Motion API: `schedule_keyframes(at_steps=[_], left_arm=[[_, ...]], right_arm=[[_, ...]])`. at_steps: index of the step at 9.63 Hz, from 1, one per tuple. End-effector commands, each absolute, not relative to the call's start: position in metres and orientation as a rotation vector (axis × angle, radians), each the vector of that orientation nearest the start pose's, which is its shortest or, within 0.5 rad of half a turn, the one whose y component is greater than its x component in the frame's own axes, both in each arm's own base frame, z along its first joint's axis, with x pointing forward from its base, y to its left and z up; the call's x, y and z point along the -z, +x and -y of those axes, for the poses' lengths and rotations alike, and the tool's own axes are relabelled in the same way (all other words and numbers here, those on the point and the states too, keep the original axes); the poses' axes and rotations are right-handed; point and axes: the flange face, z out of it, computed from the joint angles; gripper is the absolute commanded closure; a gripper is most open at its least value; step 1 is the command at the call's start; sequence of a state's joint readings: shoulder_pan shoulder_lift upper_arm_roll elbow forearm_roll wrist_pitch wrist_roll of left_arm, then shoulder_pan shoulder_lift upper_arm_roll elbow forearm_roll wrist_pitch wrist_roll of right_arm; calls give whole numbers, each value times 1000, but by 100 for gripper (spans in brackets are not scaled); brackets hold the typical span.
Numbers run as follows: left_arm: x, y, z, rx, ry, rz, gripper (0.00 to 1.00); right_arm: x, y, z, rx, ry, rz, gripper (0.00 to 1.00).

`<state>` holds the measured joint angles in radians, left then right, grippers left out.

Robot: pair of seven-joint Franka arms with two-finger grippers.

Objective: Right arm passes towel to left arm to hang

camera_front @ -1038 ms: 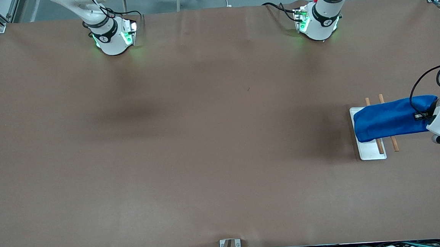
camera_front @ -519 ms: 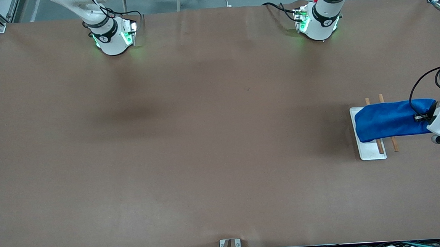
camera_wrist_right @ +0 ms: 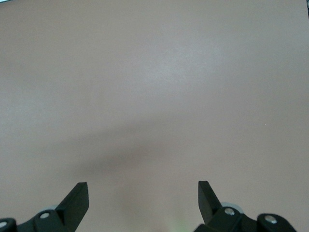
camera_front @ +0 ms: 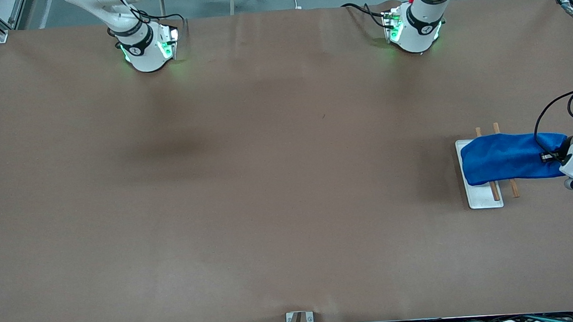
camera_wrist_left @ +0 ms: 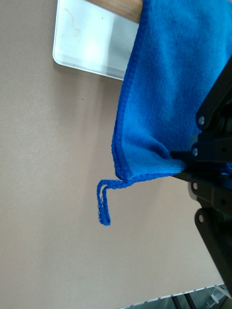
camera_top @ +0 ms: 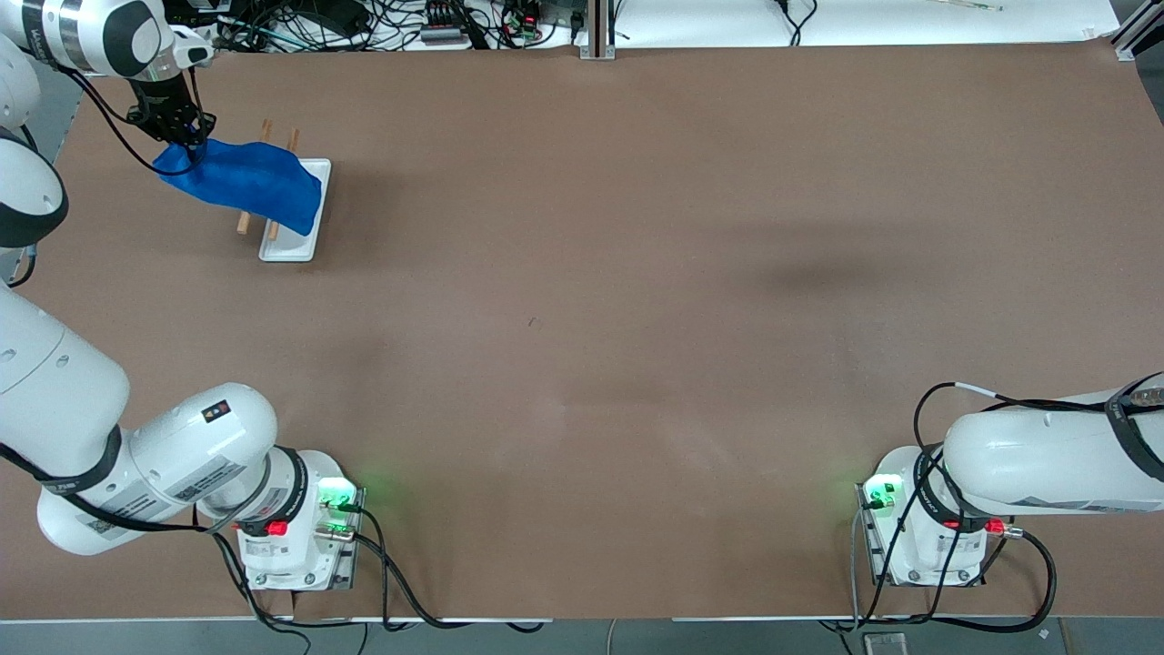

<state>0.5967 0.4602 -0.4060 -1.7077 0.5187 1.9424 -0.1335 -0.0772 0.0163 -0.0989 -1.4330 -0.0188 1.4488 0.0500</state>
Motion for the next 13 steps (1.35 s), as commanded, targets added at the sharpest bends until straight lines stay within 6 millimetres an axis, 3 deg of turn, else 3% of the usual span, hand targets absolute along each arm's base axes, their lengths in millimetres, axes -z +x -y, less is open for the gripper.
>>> schedule_keyframes(at_steps=[1,3,4,6,7,9,11,12,13], left_arm=[[-315,620,-177,-271,-2858,129,0],[-327,628,-150,-245,-2860,123,0],[-345,630,-140,-236,-2852,138,0],[-404,644,-120,-209,-2844,108,0],[-453,657,-118,-119,-2856,116,0],[-502,658,-82,-91,-2893,95,0],[-560,644,-43,35,-2879,21,0],[-594,629,-12,87,-2900,-10,0],[-618,611,4,93,-2915,-2,0]], right_arm=[[-670,539,97,-1,-3129,-348,0],[-671,539,98,11,-3130,-346,0],[-670,539,98,7,-3129,-348,0],[-671,538,98,0,-3128,-345,0],[-670,539,98,0,-3128,-345,0],[-670,539,98,-3,-3128,-345,0],[-669,538,98,-8,-3128,-345,0],[-669,538,98,-8,-3128,-345,0],[-669,538,98,-8,-3128,-345,0]])
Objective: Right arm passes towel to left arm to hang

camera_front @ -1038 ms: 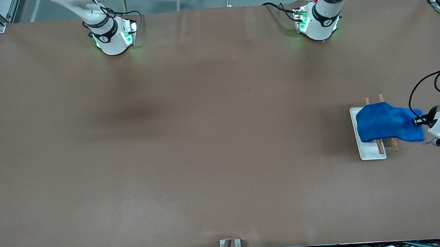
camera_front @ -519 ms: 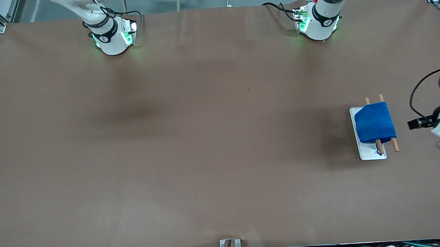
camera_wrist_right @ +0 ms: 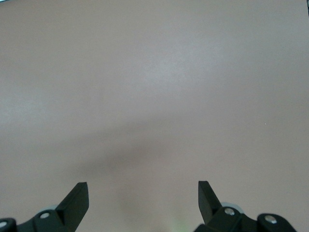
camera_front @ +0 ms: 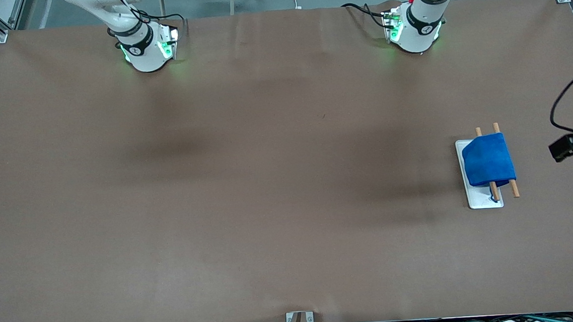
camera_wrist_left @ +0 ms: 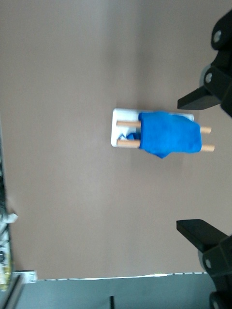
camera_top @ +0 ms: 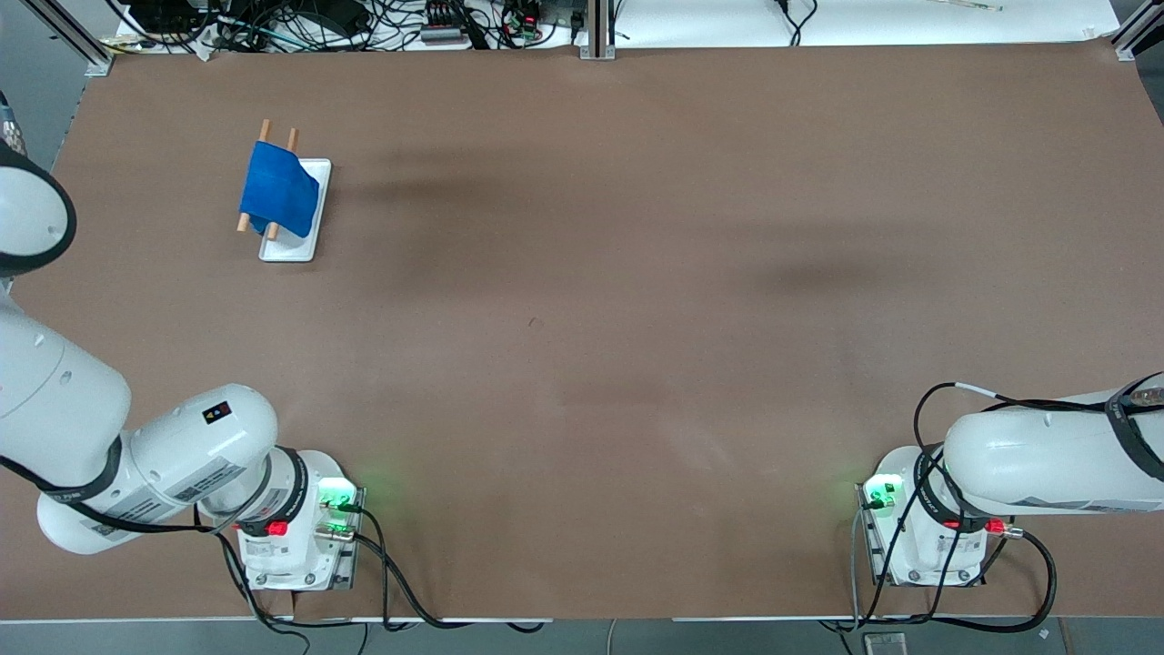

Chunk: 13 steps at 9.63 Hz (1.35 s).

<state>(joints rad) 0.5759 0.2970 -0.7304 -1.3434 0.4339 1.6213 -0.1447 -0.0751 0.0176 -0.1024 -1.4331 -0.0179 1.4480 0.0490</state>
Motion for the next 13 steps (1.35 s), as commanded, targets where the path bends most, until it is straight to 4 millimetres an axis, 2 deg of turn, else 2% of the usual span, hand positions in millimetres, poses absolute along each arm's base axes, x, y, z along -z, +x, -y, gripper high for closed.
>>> schedule_keyframes(at_steps=[1,2,3,7,9,11,13], left_arm=[[-641,596,14,111,-2887,-5,0],[-654,585,27,114,-2876,-42,0],[-655,580,48,94,-2886,-90,0],[-655,573,62,50,-3068,-115,0],[-655,561,75,29,-3043,-108,0],[-649,554,72,-13,-3088,-77,0],[-640,535,70,-57,-3085,-61,0]], right_arm=[[-669,538,98,-8,-3128,-345,0],[-669,538,100,-8,-3127,-350,0],[-669,538,99,-8,-3127,-347,0],[-670,538,97,-13,-3129,-343,0],[-670,537,93,-22,-3128,-331,0],[-671,538,90,-12,-3128,-325,0],[-671,539,82,-17,-3128,-301,0]])
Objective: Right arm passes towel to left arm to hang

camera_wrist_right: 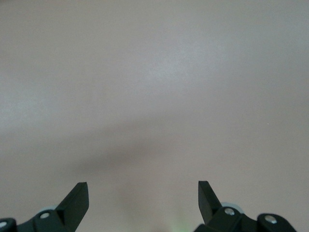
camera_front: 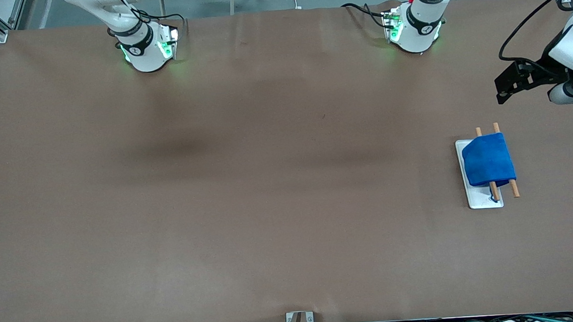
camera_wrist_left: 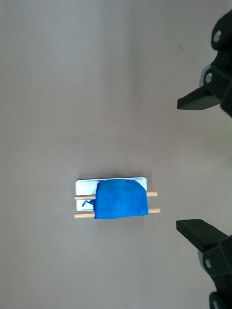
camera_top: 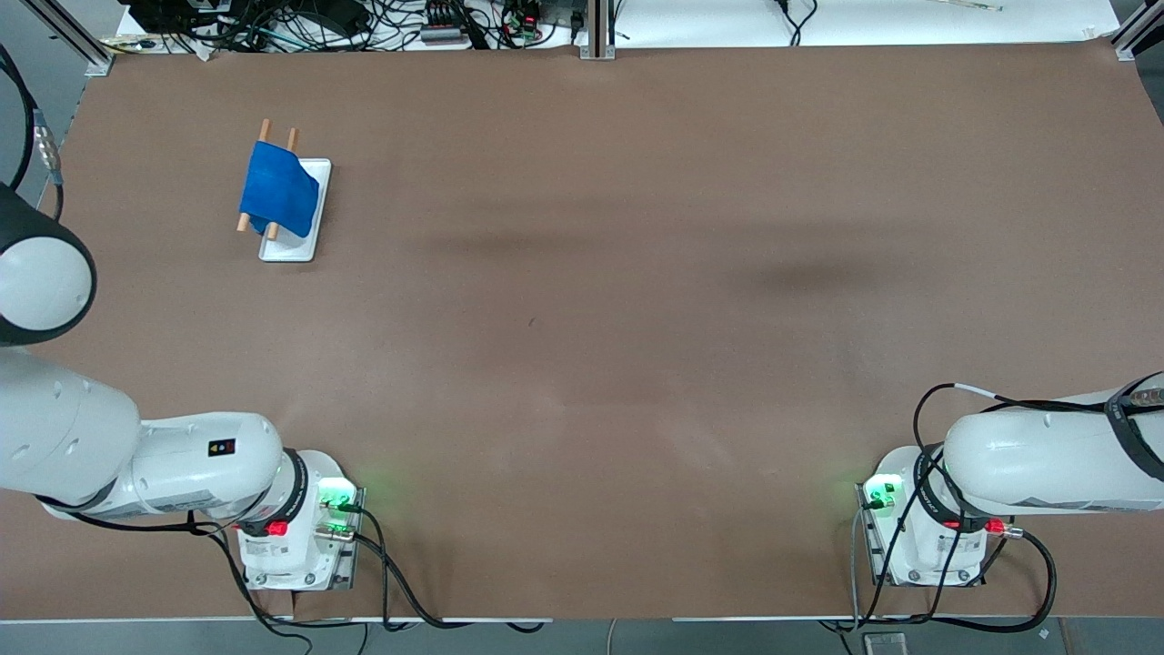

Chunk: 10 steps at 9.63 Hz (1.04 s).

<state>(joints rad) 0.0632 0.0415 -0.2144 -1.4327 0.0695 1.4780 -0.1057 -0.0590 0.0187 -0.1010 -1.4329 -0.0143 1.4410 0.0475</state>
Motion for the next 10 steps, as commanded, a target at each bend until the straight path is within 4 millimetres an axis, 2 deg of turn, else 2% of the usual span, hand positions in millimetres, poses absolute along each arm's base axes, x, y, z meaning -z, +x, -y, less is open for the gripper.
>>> schedule_keyframes(at_steps=[1,5,10], left_arm=[[-637,532,66,-69,-3087,-52,0],[-630,512,64,-79,-3104,-105,0],[-633,513,68,-37,-3100,-86,0]], right_arm=[[-672,539,81,-12,-3129,-298,0],[-671,539,83,-17,-3128,-303,0],[-672,542,85,21,-3107,-302,0]])
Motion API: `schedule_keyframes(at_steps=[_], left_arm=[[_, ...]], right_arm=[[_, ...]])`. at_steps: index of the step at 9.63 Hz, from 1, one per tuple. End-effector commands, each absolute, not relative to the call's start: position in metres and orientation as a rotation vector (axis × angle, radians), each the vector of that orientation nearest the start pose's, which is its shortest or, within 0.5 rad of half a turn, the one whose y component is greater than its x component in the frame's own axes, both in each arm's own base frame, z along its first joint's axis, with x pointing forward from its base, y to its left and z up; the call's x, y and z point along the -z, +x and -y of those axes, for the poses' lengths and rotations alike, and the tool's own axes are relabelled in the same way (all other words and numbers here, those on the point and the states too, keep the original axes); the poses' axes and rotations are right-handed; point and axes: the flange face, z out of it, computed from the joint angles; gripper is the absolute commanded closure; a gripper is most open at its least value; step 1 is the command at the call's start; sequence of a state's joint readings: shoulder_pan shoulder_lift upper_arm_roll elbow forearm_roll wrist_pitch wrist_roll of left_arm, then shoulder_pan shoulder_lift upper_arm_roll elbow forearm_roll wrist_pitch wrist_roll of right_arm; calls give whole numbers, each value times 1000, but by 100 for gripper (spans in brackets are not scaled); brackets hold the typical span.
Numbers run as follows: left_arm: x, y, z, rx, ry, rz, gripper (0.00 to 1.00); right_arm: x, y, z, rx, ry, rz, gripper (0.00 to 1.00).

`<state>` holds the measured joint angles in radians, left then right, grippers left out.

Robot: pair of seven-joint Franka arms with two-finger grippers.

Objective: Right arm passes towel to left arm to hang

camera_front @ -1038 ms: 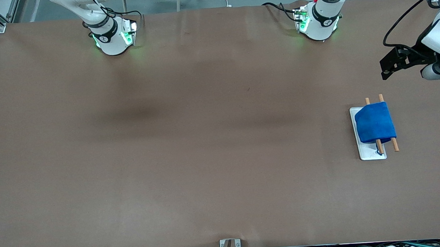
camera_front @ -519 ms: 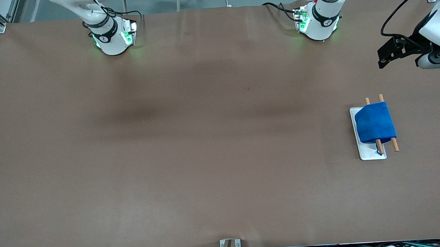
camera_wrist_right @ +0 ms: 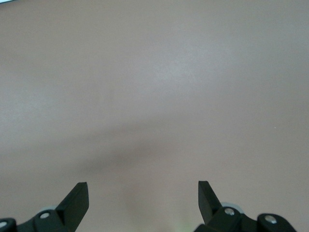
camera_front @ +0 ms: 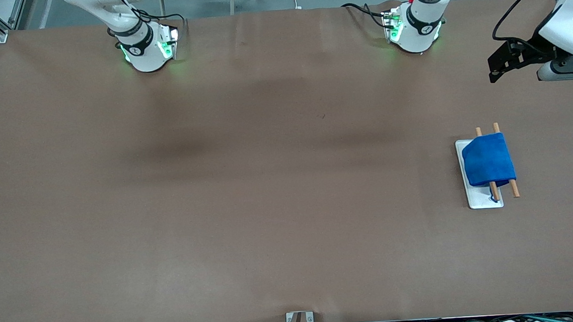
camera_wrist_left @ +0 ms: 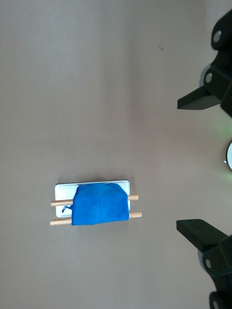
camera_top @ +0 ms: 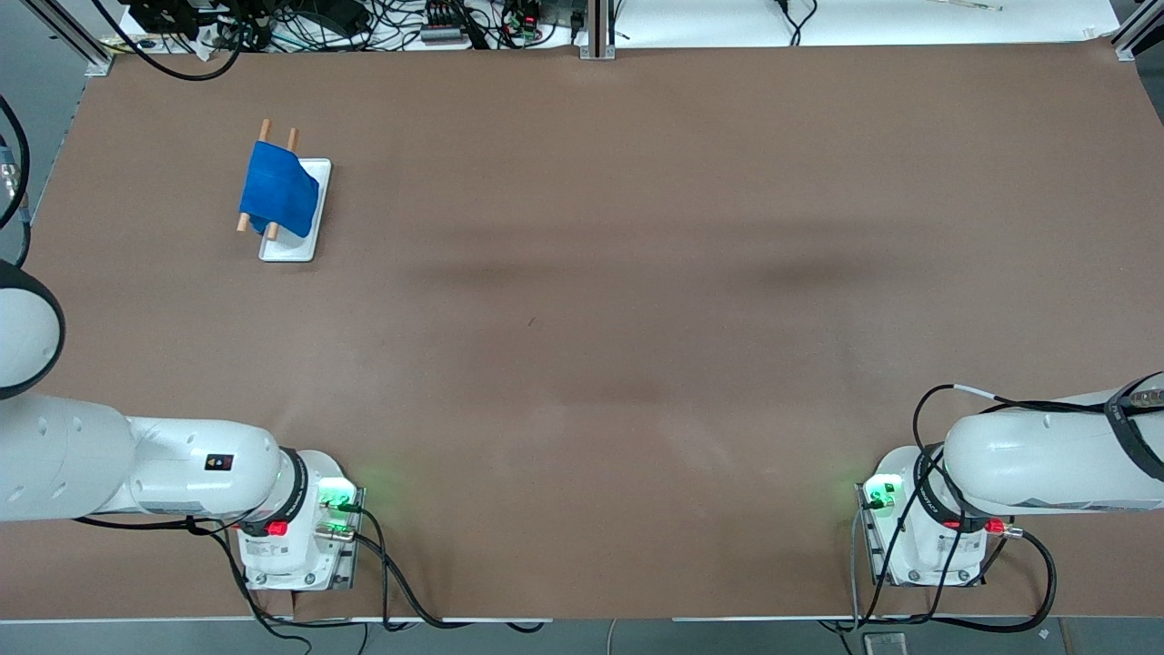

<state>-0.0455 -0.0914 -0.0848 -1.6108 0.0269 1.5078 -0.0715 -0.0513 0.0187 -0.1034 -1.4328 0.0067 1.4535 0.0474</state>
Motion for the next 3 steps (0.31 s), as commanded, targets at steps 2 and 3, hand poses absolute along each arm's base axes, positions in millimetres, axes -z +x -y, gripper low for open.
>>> schedule_keyframes(at_steps=[2,3], left_arm=[[-635,513,69,-32,-3100,-93,0],[-634,513,68,-35,-3100,-86,0]], right_arm=[[-671,541,86,16,-3115,-265,0],[-671,541,88,18,-3126,-219,0]])
